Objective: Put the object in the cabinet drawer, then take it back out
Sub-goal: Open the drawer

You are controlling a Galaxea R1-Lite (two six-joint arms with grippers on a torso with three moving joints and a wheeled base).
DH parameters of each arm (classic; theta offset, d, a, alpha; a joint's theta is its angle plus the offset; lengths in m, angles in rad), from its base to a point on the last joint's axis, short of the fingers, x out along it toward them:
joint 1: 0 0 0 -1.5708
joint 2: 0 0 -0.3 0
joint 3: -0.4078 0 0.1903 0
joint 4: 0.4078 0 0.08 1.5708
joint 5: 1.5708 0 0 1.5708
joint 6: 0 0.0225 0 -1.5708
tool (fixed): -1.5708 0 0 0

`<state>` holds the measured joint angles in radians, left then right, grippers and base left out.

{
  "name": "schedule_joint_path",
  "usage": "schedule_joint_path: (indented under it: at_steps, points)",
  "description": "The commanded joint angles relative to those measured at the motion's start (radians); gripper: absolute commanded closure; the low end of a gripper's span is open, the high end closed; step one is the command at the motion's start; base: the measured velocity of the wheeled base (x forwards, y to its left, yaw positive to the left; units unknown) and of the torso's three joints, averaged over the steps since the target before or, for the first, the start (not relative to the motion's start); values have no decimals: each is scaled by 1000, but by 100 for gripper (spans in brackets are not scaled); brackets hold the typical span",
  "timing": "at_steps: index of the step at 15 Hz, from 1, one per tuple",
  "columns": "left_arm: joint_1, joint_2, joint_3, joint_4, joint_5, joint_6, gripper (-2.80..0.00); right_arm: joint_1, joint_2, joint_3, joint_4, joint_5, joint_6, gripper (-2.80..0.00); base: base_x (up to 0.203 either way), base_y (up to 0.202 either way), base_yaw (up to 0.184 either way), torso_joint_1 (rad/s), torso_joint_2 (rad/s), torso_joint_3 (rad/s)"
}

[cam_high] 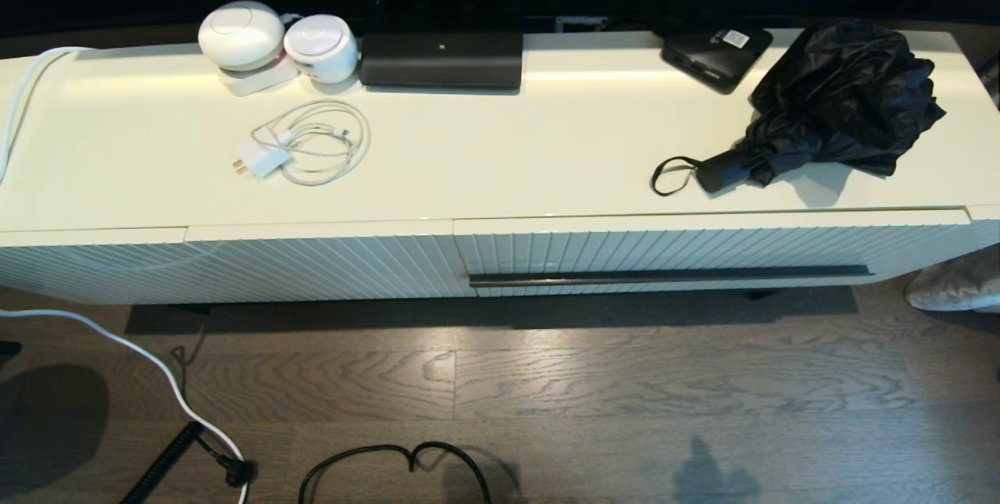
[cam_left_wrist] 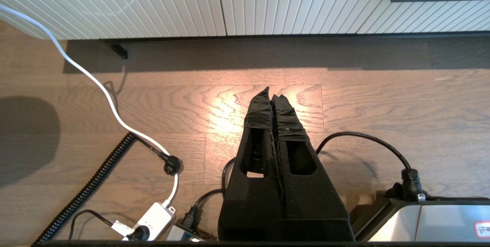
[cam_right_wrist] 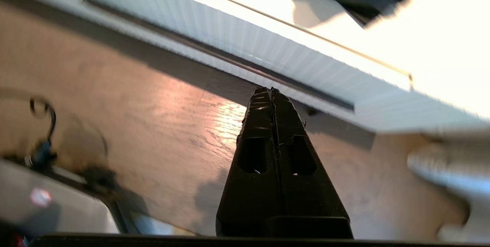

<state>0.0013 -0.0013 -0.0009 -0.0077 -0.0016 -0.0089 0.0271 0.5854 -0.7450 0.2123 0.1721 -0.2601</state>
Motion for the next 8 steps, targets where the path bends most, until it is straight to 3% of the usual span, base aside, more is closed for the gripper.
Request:
schedule_joint_path:
  at_steps: [1, 4, 8]
  points:
    - [0, -2, 1, 0, 0, 0, 0, 70, 205, -82, 6, 32, -139, 0, 0, 0, 0, 0, 0, 0]
    - [0, -2, 1, 0, 0, 0, 0, 136, 351, -161, 10, 47, -236, 0, 0, 0, 0, 0, 0, 0]
    - [0, -2, 1, 0, 0, 0, 0, 231, 542, -304, 20, 41, -263, 0, 0, 0, 0, 0, 0, 0]
